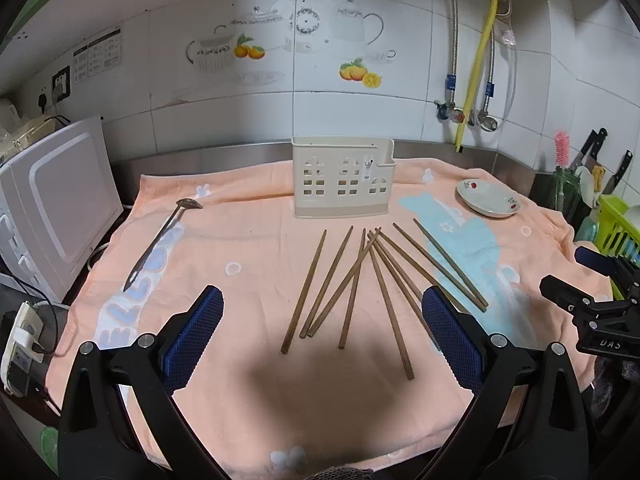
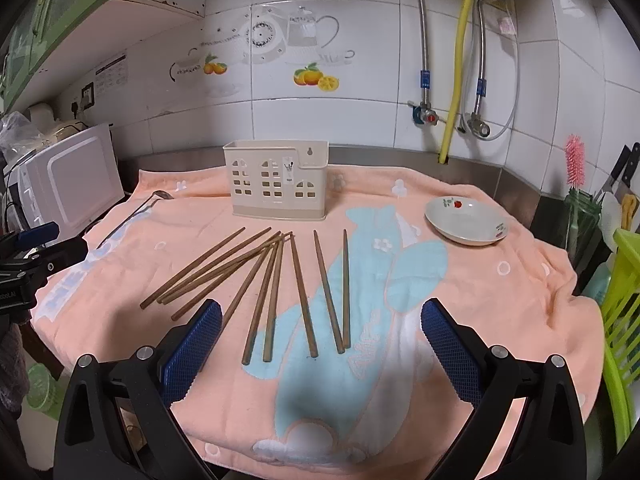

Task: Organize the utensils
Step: 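Move the left tool down toward the chopsticks while the right tool also approaches them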

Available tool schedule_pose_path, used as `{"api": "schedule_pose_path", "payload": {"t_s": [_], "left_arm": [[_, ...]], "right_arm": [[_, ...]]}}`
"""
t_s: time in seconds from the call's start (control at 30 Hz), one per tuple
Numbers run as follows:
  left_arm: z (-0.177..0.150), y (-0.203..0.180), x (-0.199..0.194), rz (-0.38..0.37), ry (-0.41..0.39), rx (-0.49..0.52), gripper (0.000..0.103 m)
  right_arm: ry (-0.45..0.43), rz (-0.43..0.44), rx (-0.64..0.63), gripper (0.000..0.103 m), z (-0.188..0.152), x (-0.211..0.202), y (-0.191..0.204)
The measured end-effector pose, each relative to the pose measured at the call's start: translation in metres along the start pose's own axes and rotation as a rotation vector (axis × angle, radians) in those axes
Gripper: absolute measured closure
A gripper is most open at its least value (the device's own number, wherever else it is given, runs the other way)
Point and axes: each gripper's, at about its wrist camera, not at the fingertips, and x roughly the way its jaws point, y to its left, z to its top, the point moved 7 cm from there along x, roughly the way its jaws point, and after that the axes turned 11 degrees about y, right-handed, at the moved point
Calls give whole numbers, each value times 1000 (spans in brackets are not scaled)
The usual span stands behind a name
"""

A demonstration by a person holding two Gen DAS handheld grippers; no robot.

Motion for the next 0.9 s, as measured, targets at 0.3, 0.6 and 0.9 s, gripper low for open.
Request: {"api": "schedule_pose_path", "payload": {"t_s": [0.3, 0.6, 0.9], "left_arm": [[3, 2, 27, 2, 43, -1, 5], [-1, 12, 52, -10, 82, -6, 5], [-10, 25, 78, -19, 135, 15, 10]], "right_arm": [[38, 0, 1, 6, 5, 25, -4], [78, -3, 3, 6, 5, 49, -9], [125, -11, -3, 7, 3, 77, -16]]}}
